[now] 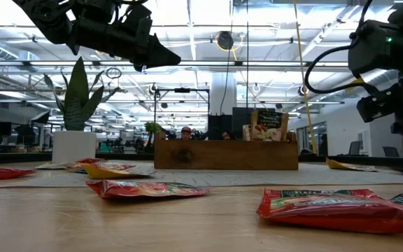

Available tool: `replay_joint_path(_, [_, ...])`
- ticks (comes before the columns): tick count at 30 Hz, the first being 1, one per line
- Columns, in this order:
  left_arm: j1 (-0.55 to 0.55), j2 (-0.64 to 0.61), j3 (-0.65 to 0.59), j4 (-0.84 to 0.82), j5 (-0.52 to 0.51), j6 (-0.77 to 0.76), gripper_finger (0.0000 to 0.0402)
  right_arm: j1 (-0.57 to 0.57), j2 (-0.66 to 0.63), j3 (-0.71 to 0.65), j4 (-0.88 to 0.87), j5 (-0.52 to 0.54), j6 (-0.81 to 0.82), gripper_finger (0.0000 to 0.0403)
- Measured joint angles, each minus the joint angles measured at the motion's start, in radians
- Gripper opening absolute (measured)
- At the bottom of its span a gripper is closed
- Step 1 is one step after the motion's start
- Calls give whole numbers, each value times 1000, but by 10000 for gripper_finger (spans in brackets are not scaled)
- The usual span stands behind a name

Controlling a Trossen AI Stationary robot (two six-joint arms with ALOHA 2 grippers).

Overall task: Pick & Place Tea
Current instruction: Put the red tea into the left part of the wooden organizer

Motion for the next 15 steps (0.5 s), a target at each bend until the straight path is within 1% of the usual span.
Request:
replay_joint_path(3, [0,0,0,0,0,0,35,20,-27,28,-2,24,-3,4])
replay_joint_path(5, [0,0,0,0,0,0,35,50,-48,55,-8,59,-7,2])
replay_joint_path(8, [0,0,0,0,0,0,35,90,-90,118,32,116,-27,1])
replay_joint_path(11, [0,0,0,0,0,0,35,127,-120,141,132,173,-102,1])
replay_joint_path(13, [0,0,0,0,0,0,35,145,-140,143,252,210,-206,1])
replay_joint_path(15, [0,0,0,0,0,0,35,156,-147,134,387,287,-336,1])
